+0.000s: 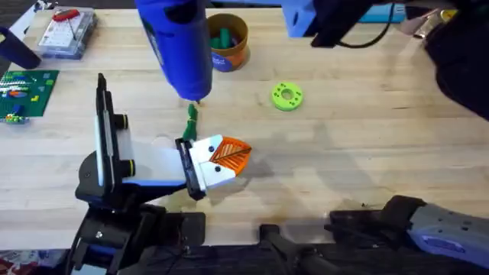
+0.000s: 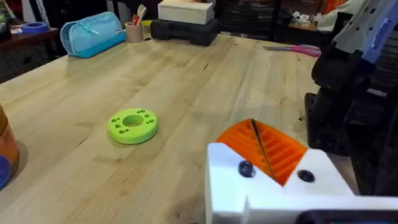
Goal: Pick up the gripper from the table and insert it into the empty holder that is missing its gripper. Then pick up a screw, insert it into the mounting hole, and use the screwdriver to tighten it. Finally, clean up the table by picking up the vegetable and placing it into the bucket.
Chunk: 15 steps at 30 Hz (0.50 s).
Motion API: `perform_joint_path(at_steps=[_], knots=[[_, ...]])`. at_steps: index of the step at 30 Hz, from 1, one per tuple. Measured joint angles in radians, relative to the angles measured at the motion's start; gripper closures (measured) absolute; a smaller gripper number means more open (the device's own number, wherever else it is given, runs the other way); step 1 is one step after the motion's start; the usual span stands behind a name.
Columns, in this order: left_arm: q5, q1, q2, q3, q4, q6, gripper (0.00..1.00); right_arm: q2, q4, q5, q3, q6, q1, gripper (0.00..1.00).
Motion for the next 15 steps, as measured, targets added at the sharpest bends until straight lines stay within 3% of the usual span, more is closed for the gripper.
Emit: perform_joint_path(at_steps=[15], knots=[[0.000, 0.000, 0.000, 0.000, 0.000, 0.000, 0.986, 0.000, 0.125, -0.037, -0.161, 0.059, -0.001, 0.943]])
